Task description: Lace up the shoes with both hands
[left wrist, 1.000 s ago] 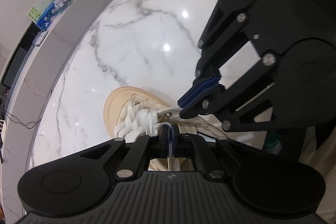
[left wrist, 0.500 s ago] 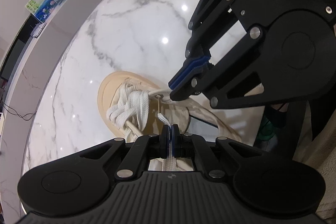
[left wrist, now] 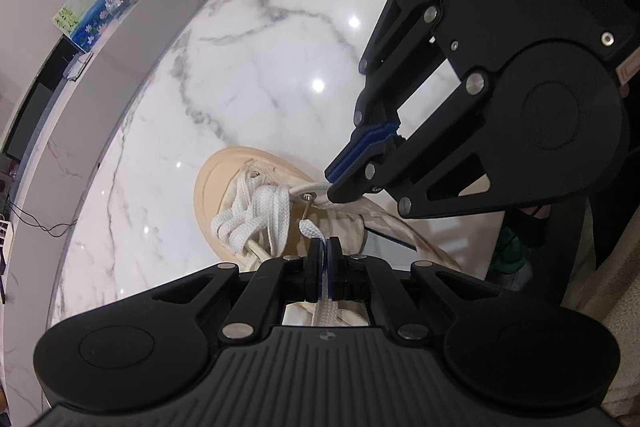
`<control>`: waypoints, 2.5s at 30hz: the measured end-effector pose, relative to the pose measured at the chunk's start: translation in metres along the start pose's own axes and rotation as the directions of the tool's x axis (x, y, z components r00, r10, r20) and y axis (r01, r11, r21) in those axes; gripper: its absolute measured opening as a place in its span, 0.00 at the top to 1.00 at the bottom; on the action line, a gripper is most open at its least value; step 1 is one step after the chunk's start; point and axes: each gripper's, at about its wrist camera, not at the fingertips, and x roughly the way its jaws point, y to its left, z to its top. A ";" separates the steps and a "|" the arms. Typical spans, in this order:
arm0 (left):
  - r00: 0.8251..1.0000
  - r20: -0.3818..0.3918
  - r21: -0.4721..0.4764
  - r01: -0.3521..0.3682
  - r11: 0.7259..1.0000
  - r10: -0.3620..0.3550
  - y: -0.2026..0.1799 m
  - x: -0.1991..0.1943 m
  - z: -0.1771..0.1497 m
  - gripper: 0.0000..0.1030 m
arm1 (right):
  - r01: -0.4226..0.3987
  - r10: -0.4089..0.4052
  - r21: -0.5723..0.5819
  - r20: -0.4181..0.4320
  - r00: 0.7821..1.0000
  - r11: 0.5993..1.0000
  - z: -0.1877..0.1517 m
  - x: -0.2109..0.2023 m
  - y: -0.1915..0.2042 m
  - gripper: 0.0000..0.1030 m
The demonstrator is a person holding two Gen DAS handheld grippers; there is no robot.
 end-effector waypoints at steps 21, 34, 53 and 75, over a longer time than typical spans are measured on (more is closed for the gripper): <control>1.000 -0.011 -0.012 -0.020 1.000 0.020 0.007 0.002 0.001 0.99 | -0.001 0.001 -0.007 0.000 1.000 1.000 0.001 0.001 0.002 0.98; 1.000 0.011 -0.011 -0.006 1.000 0.006 0.008 0.006 0.007 0.99 | -0.004 0.004 -0.014 -0.002 1.000 1.000 0.001 0.000 0.000 0.98; 1.000 0.026 -0.041 0.000 0.999 0.001 0.012 0.010 0.012 0.99 | -0.016 0.016 -0.092 -0.004 1.000 0.996 0.008 -0.018 -0.002 0.98; 0.998 0.064 -0.068 0.032 0.997 -0.027 0.023 0.013 0.011 0.99 | -0.078 0.011 -0.491 -0.139 0.990 0.868 0.018 0.012 0.009 0.97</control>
